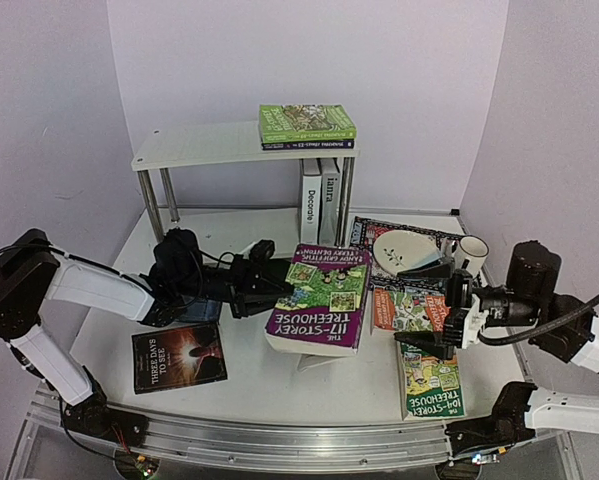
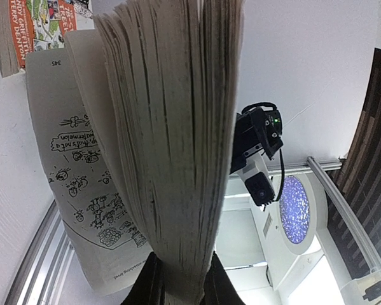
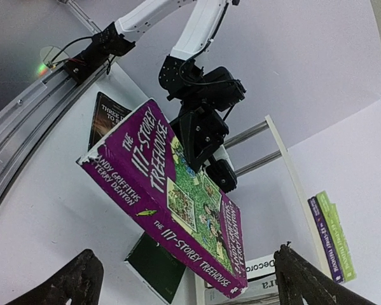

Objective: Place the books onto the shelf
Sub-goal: Pass from the left arm to the right

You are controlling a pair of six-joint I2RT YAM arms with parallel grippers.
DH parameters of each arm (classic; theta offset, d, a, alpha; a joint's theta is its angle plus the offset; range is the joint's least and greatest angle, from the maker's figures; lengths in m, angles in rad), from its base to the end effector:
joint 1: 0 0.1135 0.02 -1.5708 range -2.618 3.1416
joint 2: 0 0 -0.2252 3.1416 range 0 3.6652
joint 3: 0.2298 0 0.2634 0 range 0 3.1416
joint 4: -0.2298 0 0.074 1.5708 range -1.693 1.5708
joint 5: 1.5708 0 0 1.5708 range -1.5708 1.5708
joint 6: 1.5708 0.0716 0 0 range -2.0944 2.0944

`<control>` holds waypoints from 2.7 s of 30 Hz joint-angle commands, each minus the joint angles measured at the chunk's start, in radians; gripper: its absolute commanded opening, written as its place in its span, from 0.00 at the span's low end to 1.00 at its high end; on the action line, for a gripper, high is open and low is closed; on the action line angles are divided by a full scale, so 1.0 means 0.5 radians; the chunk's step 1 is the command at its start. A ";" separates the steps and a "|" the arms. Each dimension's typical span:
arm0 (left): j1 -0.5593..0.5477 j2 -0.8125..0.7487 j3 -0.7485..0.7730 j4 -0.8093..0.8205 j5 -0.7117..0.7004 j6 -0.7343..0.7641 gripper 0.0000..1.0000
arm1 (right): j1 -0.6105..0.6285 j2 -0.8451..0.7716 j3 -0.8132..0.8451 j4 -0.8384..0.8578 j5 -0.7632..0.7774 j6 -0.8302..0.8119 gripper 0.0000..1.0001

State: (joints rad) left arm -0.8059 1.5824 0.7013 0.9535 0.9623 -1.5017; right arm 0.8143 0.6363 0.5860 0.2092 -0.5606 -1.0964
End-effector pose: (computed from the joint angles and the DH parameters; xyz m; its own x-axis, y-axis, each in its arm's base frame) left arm 0.1977 -0.2908 0.1873 -0.9733 0.1905 -0.1281 0.1176 -0.0655 -0.9909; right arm 0.1309 0.1941 0.3157 0.9181 -0.1249 -0.3762 -0.3494 0.1935 -0.9168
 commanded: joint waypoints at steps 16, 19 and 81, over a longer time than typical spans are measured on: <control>0.004 -0.122 0.098 0.109 0.024 -0.017 0.00 | 0.052 0.378 0.187 0.052 -0.127 -0.568 0.84; 0.004 -0.116 0.094 0.109 0.025 -0.019 0.00 | 0.096 0.459 0.196 0.116 -0.082 -0.619 0.80; 0.289 -1.045 0.247 -1.226 -0.437 0.983 1.00 | 0.293 1.375 1.847 0.015 1.585 -0.774 0.00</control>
State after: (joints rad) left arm -0.6662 1.0824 0.7910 0.3633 0.7576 -1.0445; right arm 0.9627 1.2668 1.3431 0.0783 0.0916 -1.5123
